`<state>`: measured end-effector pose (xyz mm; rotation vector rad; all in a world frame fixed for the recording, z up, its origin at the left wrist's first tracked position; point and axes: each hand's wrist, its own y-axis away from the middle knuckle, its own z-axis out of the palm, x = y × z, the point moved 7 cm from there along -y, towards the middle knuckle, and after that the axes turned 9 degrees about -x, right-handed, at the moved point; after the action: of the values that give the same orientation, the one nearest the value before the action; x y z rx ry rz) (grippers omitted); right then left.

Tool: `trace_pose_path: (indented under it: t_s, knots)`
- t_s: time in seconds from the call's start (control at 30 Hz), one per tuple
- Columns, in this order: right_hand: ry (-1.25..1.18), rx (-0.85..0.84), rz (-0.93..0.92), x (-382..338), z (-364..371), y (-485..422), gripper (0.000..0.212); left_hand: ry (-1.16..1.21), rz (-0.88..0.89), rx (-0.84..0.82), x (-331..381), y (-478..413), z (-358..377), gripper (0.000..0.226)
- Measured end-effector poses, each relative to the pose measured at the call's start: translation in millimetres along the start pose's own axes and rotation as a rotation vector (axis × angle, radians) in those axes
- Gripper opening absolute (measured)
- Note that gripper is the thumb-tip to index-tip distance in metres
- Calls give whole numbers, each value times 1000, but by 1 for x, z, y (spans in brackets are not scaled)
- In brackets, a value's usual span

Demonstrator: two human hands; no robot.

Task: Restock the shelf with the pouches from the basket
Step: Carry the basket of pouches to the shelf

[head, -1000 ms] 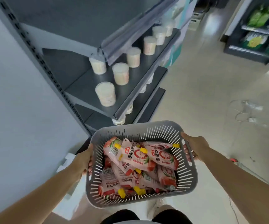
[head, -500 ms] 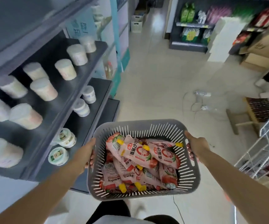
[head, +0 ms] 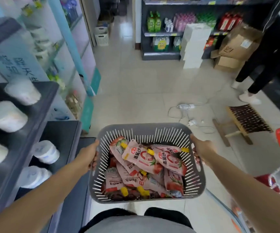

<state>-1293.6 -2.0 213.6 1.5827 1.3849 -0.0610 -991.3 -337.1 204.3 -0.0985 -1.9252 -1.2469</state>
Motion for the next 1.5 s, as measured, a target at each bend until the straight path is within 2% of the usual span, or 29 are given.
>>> trace_pose_path:
  t_s: [0.33, 0.43, 0.6, 0.7, 0.83, 1.07, 1.3, 1.5]
  knots:
    - [-88, 78, -2, -146, -54, -148, 73, -53, 89, -32, 222, -151, 33, 52]
    - [-93, 50, 3, -187, -66, -208, 67, -69, 85, -40, 274, -197, 52, 53]
    - [-90, -12, 0, -251, -90, -305, 74, -77, 57, -18, 354, -264, 87, 56]
    - [-102, -16, -12, -295, -111, -357, 64, -51, 59, -18, 406, -303, 103, 56]
    - [-92, -21, -6, -352, -135, -418, 72, -32, 28, -27, 467, -353, 118, 57]
    - [-91, 18, 10, -457, -155, -524, 64, -29, -1, -166, 580, -460, 146, 58]
    - [-175, 128, 111, -525, -175, -625, 66, -136, 33, -295, 719, -572, 170, 57]
    - [-248, 166, 153, -592, -200, -691, 66, -188, 45, -326, 839, -650, 196, 55]
